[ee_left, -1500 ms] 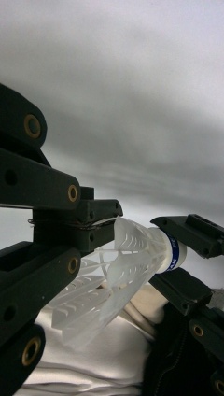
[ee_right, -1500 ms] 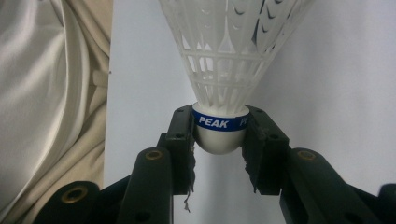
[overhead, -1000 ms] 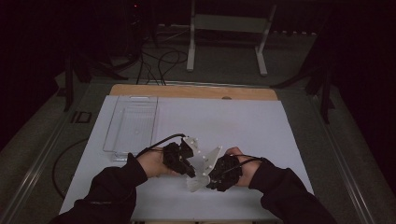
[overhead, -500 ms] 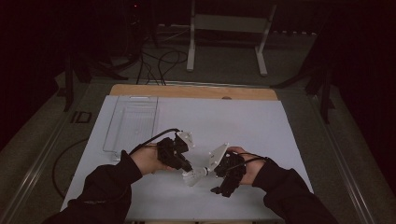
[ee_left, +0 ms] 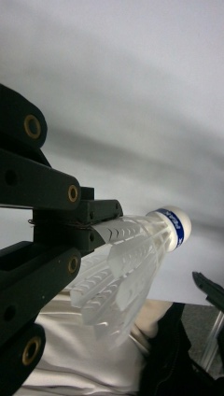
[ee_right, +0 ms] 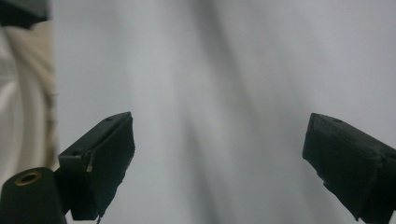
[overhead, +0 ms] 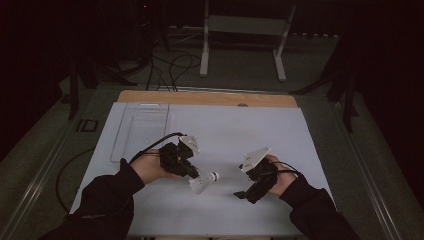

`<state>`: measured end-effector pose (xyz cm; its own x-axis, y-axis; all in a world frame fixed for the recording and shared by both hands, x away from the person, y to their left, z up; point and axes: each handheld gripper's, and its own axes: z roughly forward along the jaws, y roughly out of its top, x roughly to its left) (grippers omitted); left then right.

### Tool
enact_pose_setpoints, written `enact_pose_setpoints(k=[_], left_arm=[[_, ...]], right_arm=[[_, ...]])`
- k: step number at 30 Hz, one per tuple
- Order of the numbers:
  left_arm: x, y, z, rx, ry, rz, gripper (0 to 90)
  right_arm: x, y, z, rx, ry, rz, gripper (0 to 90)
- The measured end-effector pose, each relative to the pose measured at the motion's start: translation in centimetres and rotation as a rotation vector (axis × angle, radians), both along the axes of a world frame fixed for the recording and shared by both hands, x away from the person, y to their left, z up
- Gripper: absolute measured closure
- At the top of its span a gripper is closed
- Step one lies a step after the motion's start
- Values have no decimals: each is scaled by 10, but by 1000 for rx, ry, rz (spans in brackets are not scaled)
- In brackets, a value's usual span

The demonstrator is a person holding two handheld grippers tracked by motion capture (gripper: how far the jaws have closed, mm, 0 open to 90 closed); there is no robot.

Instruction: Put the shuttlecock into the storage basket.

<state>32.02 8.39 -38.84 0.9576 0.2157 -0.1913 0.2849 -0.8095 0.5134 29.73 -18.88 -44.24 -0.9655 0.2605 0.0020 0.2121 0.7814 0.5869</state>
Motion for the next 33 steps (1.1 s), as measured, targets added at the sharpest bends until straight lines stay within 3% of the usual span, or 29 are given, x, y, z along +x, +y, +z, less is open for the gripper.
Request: enact_pose_setpoints(k=[2,8,11,15,20,26,33], left_arm=[[1,3,2,2,-5,5,900],[3,10,9,-4,-26,32,900],[4,14,15,0,-38,45,900],[7,21,25,4,-57,63,900],[9,30,35,2,-74,91,900],[13,48,49,-13,-92,138,900],[17,62,60,-11,-105,170,900]], right_arm=[[-1,-6,-3,9,-37,-34,85],[-2,-25,-10,66,-67,-104,85],[-2,-32,-13,86,-57,-133,86],[-4,-42,-15,116,-76,-180,86],[-7,-48,-20,137,-74,-201,86],[-12,-60,-28,207,-71,-241,86],[-17,-64,-36,214,-83,-273,86]])
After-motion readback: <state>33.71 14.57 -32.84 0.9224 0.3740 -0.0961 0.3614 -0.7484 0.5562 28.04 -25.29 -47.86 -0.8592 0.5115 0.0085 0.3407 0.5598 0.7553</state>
